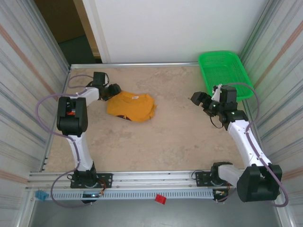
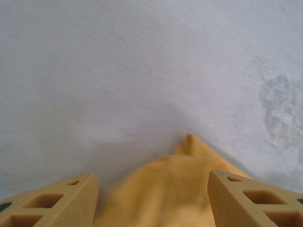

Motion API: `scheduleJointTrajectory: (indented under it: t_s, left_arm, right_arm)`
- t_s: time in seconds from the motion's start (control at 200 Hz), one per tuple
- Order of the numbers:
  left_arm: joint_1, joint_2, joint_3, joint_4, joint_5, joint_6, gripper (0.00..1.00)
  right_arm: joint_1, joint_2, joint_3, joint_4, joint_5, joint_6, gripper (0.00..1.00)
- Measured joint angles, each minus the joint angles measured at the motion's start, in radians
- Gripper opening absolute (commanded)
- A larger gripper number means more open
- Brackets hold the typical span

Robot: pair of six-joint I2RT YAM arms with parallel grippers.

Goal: Fold the inside-out t-shirt

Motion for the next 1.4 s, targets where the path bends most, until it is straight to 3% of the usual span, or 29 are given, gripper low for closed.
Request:
scheduleJointTrajectory:
  t_s: [0.07, 0.155, 0.316, 0.386, 0.566, 0.736, 0.917, 1.042, 1.117, 1.237, 1.403]
  left_arm:
    - [0.023, -0.014, 0.004, -0.013, 0.005, 0.031, 0.65]
    - [0.032, -0.070, 0.000, -0.032, 0.014, 0.060, 0.69]
    - [0.012, -0.352, -0.100, -0.011, 0.000, 0.107, 0.79]
    - [-0.008, -0.524, -0.190, 0.036, -0.067, 0.153, 0.98]
    - [-0.032, -0.860, -0.550, 0.260, -0.290, 0.299, 0.99]
    - [-0.037, -0.867, -0.806, 0.390, -0.469, 0.390, 0.99]
    - [-0.103, -0.668, -0.982, 0.665, -0.552, 0.486, 0.99]
    - [-0.085, -0.566, -1.013, 0.845, -0.486, 0.538, 0.99]
    - [-0.039, -0.532, -1.035, 0.956, -0.433, 0.544, 0.99]
    - [0.013, -0.504, -1.008, 0.963, -0.353, 0.543, 0.99]
    - [0.029, -0.503, -0.982, 0.967, -0.288, 0.542, 0.99]
  right_arm:
    - [-0.006, 0.000, 0.000, -0.021, 0.013, -0.014, 0.96]
    - [-0.006, 0.000, 0.006, -0.056, 0.060, -0.049, 0.99]
    - [-0.003, 0.033, 0.051, -0.101, 0.257, -0.114, 0.99]
    - [0.003, 0.058, 0.042, -0.063, 0.375, -0.142, 0.99]
    - [0.036, 0.137, -0.059, 0.134, 0.661, -0.267, 0.99]
    - [0.060, 0.296, -0.132, 0.375, 0.832, -0.412, 0.99]
    - [0.057, 0.430, -0.269, 0.679, 0.808, -0.558, 0.99]
    - [-0.059, 0.439, -0.370, 0.843, 0.629, -0.558, 0.99]
    - [-0.110, 0.446, -0.423, 0.946, 0.585, -0.560, 0.99]
    - [-0.097, 0.452, -0.438, 1.014, 0.516, -0.559, 0.99]
    - [-0.076, 0.452, -0.440, 1.090, 0.524, -0.559, 0.99]
